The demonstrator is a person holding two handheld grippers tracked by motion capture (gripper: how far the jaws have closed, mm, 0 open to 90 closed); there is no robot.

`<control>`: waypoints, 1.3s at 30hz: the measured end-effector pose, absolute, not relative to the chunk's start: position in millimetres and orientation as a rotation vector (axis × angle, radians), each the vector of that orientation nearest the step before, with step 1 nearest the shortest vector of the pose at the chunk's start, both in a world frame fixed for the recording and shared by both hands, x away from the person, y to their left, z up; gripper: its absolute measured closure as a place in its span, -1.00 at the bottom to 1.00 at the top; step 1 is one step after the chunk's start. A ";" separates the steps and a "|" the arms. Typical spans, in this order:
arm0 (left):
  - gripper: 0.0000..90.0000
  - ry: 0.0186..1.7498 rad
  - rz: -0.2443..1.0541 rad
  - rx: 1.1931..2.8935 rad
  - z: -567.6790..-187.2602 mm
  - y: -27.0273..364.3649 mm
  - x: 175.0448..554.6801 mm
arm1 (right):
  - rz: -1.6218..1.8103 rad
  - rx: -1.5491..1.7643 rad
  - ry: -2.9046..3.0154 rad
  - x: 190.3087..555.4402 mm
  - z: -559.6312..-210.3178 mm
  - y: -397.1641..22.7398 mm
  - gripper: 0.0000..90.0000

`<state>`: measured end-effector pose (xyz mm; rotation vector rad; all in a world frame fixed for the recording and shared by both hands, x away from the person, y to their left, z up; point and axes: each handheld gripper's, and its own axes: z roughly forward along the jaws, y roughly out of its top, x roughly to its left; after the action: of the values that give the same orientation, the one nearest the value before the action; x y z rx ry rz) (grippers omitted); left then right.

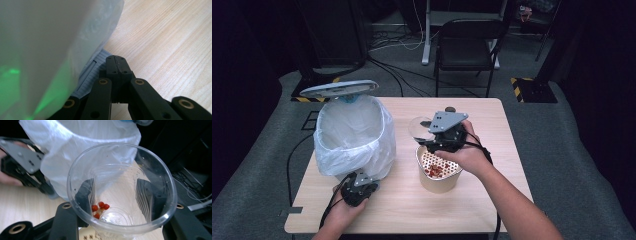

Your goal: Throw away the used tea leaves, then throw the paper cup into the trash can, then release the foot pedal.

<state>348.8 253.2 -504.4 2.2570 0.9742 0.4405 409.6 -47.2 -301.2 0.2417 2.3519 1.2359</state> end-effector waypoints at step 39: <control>1.00 0.989 0.424 2.245 -505.2 253.6 347.4 | 1.505 0.294 2.471 445.2 -254.2 72.9 0.05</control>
<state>347.4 253.6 -505.2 2.2451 0.9892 0.4240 445.2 72.9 -254.2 0.2937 2.4710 1.5052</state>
